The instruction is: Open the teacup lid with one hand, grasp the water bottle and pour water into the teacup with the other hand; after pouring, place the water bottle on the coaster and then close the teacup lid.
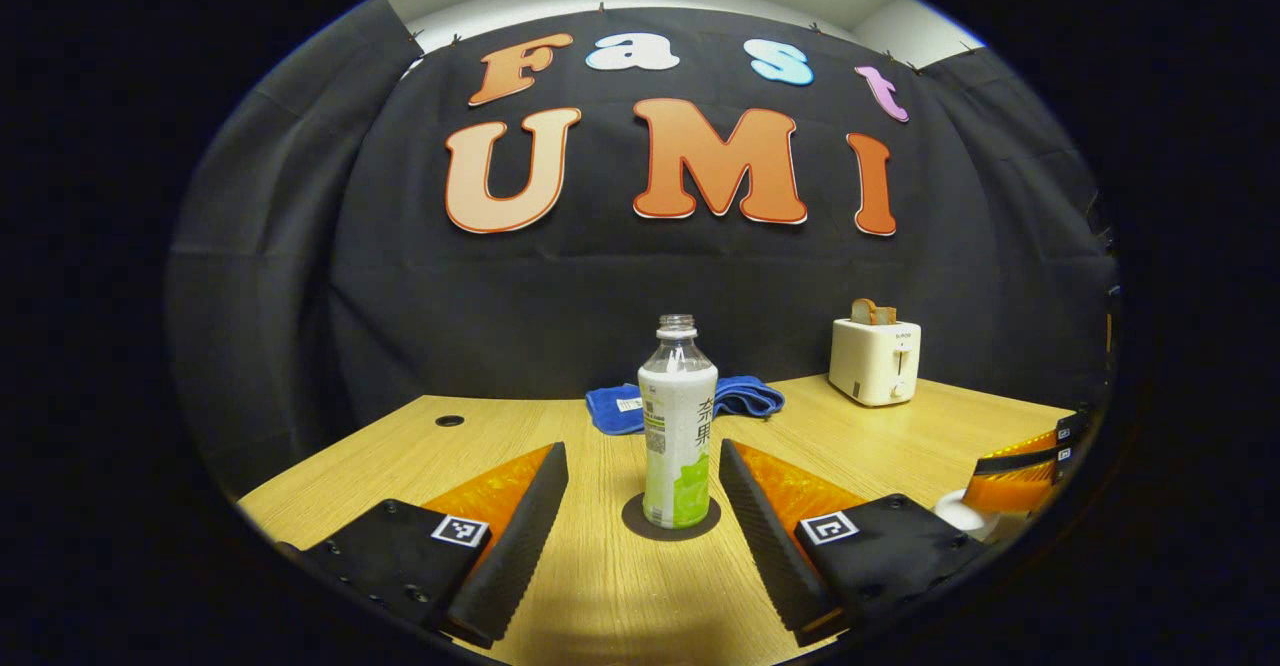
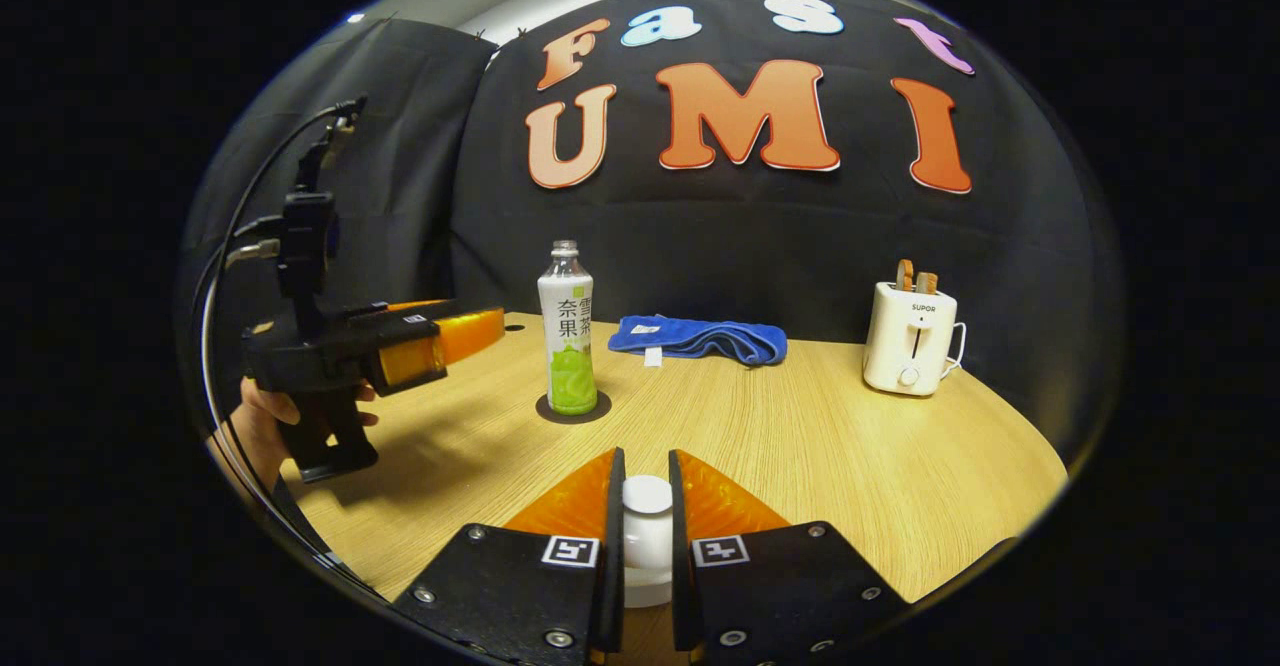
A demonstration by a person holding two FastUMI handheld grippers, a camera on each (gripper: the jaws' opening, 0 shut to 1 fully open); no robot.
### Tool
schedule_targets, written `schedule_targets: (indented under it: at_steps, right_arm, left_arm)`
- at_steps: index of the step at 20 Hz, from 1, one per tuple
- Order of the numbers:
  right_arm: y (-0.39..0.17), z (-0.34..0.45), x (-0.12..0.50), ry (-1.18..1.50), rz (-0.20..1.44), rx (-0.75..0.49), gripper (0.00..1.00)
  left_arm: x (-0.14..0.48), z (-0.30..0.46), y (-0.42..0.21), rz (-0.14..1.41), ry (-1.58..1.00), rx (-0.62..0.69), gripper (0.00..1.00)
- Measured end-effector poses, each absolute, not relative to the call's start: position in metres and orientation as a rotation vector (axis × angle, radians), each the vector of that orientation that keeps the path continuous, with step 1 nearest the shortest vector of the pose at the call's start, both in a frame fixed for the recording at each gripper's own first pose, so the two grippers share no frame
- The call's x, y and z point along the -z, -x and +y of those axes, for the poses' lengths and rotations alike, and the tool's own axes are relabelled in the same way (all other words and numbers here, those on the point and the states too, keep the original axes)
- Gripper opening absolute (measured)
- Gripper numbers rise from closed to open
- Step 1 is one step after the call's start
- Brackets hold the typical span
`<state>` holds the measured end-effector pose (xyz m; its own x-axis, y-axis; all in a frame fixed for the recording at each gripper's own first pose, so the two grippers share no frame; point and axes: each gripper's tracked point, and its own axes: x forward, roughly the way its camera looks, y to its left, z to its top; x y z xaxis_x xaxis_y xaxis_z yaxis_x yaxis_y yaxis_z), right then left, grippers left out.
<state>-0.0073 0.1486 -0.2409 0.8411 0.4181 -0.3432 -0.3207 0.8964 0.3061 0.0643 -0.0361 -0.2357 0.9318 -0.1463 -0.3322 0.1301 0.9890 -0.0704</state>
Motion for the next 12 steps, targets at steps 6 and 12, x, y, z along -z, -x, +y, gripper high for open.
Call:
schedule_targets:
  at_steps: [6, 12]
  right_arm:
    - [0.013, 0.156, 0.248, -0.25, 0.437, -0.408, 0.2]
    - [0.013, 0.158, 0.251, -0.216, 0.41, -0.4, 0.2]
  left_arm:
    - [0.227, -0.018, -0.045, 0.327, 0.055, 0.103, 0.97]
    - [0.238, -0.011, -0.035, 0.352, 0.082, 0.079, 0.97]
